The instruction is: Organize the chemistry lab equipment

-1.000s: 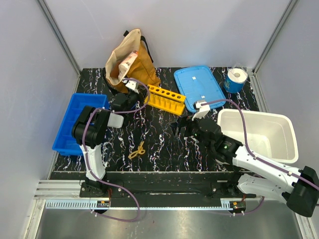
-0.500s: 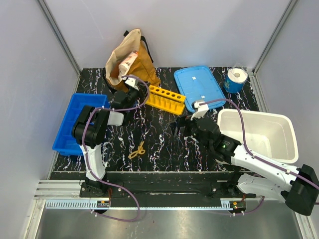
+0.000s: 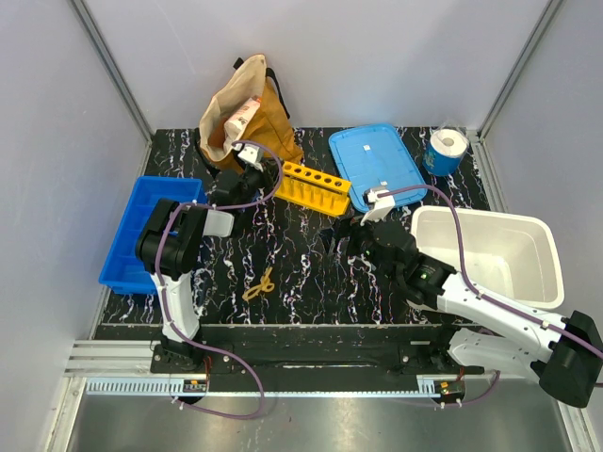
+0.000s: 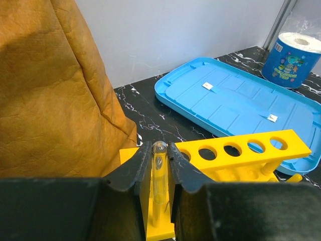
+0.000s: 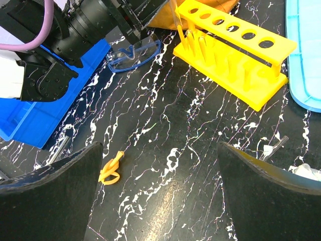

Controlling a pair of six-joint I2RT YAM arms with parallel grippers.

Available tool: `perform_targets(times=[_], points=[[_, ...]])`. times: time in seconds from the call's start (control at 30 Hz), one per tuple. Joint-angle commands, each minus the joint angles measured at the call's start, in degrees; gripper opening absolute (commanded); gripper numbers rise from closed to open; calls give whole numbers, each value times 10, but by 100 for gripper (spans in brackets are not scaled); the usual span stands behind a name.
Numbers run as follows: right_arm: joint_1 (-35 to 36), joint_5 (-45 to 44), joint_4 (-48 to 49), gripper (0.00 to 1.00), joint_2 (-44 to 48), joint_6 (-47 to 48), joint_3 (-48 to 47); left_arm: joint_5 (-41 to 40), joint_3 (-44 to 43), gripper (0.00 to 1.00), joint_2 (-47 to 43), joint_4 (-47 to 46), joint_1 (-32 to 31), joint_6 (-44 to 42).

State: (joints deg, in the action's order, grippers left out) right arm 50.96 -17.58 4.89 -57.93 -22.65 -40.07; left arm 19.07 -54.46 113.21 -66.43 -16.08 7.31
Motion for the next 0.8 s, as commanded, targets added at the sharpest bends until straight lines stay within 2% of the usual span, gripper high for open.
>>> perform_targets(times=[0.0, 0.77], points=[[-1, -22, 23, 100, 12, 13, -25, 9, -31, 20, -2, 10, 3, -4], [-1, -24, 25, 100, 19, 18, -23, 7, -43, 22, -11, 62, 3, -16]])
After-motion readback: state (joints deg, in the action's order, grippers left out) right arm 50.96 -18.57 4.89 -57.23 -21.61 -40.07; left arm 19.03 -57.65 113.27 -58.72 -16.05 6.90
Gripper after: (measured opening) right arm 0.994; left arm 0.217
